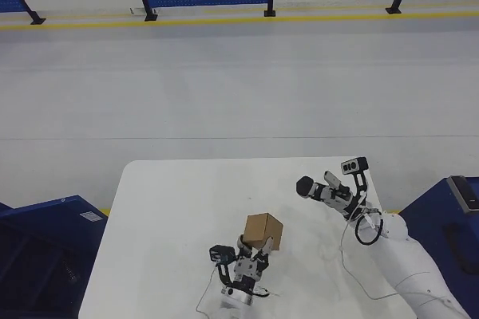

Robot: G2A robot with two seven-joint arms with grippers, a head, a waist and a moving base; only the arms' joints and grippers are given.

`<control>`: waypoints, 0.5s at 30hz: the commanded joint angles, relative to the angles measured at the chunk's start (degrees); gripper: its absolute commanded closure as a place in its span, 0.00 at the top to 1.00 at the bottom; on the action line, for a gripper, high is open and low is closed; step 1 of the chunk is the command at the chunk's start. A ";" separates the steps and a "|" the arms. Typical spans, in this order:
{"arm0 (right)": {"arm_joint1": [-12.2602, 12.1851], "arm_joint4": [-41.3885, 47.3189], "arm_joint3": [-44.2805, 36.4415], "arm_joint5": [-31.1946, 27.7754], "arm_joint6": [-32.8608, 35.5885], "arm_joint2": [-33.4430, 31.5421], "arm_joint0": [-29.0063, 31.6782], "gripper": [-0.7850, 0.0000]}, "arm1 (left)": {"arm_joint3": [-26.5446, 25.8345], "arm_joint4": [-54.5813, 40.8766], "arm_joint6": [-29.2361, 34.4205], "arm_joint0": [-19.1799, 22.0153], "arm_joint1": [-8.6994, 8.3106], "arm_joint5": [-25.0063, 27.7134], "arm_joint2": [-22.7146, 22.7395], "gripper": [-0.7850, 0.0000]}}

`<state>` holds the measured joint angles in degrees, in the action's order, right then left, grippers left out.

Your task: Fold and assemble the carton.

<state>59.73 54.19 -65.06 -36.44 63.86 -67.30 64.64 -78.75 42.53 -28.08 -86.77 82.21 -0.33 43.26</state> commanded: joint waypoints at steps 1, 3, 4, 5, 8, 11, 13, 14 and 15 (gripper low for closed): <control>0.09 -0.96 0.17 1.27 0.61 0.21 0.04 1.00 | -1.90 -4.77 9.43 -0.76 -0.89 5.96 2.45 0.00; 0.27 -1.97 0.39 1.85 0.57 0.77 -0.05 1.00 | -2.30 -9.07 15.32 -0.98 -1.29 7.96 4.01 0.00; 0.47 -2.78 0.56 2.30 0.39 1.34 -0.33 1.00 | -2.56 -12.11 19.21 -0.66 -1.45 8.57 4.97 0.00; 0.59 -3.04 0.68 2.46 0.38 1.63 -0.45 1.00 | -2.65 -13.71 20.71 -0.50 -1.49 9.09 5.39 0.00; 1.06 -3.99 1.52 3.24 0.52 2.72 -1.24 1.00 | -1.76 -15.33 22.65 0.64 -1.58 8.78 6.75 0.00; 1.50 -4.74 2.33 3.74 0.61 3.55 -2.05 1.00 | -0.02 -13.73 21.28 1.82 -1.23 6.16 6.36 0.28; 1.76 -5.20 2.80 3.95 0.57 3.94 -2.58 1.00 | 0.96 -13.31 20.21 2.42 -0.92 4.93 5.93 0.83; 1.89 -5.48 3.05 4.17 0.48 4.15 -2.86 1.00 | 1.38 -13.17 19.52 2.69 -0.79 4.58 5.89 1.00; 2.02 -5.79 3.32 4.63 0.44 4.42 -3.15 1.00 | 1.87 -13.23 18.98 2.85 -0.68 4.23 5.89 1.00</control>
<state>61.65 48.64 -61.95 -32.15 64.36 -63.07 61.72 -77.30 29.35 -8.57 -84.06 81.44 4.18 49.13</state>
